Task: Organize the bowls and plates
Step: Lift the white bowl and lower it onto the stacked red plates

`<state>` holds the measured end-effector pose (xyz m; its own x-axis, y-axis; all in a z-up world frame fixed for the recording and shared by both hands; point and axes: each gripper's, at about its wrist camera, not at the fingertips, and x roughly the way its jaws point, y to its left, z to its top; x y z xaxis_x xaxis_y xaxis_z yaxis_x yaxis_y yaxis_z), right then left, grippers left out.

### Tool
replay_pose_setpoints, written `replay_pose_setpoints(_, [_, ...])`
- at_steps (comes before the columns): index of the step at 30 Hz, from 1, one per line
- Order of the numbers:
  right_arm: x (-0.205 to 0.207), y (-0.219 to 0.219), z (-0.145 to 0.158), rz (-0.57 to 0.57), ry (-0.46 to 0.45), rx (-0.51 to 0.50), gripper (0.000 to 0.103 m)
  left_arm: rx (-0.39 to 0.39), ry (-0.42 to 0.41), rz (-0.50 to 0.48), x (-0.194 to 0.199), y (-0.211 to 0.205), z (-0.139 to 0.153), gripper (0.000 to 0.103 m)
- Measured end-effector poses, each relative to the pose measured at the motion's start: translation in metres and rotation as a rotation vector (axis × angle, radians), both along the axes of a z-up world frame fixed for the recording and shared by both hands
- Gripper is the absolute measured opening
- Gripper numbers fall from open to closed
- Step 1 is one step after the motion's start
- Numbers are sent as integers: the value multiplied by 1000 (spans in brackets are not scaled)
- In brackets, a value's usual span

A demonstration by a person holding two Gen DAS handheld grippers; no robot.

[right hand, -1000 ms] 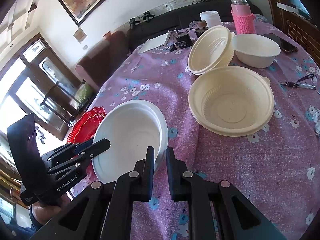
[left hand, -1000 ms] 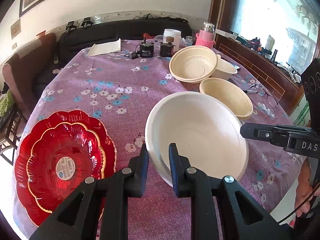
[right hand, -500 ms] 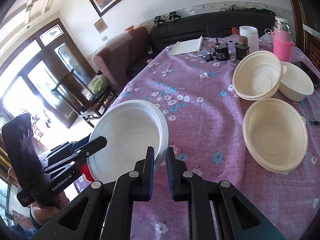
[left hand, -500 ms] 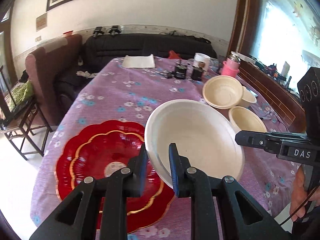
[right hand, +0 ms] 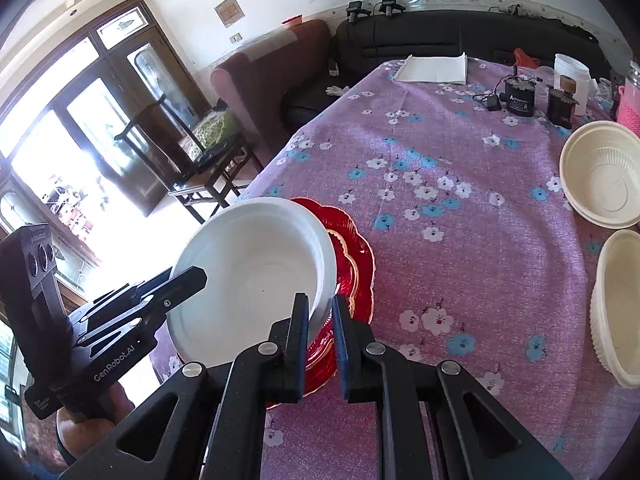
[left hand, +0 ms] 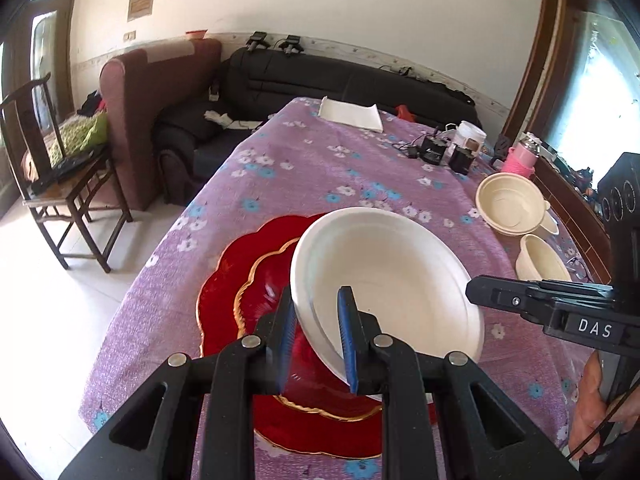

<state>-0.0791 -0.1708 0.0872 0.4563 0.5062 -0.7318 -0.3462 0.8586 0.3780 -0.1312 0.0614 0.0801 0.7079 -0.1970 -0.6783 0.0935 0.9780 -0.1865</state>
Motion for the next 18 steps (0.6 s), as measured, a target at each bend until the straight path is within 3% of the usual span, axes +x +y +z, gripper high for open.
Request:
replay_pose_setpoints(8, [10,18,-25,9,49,-29,14,-25,42,20,11,13,-22,19])
replay_pose_setpoints(18, [13,21,-31,7,67,-34,14,-25,65,35,18,16,-31,19])
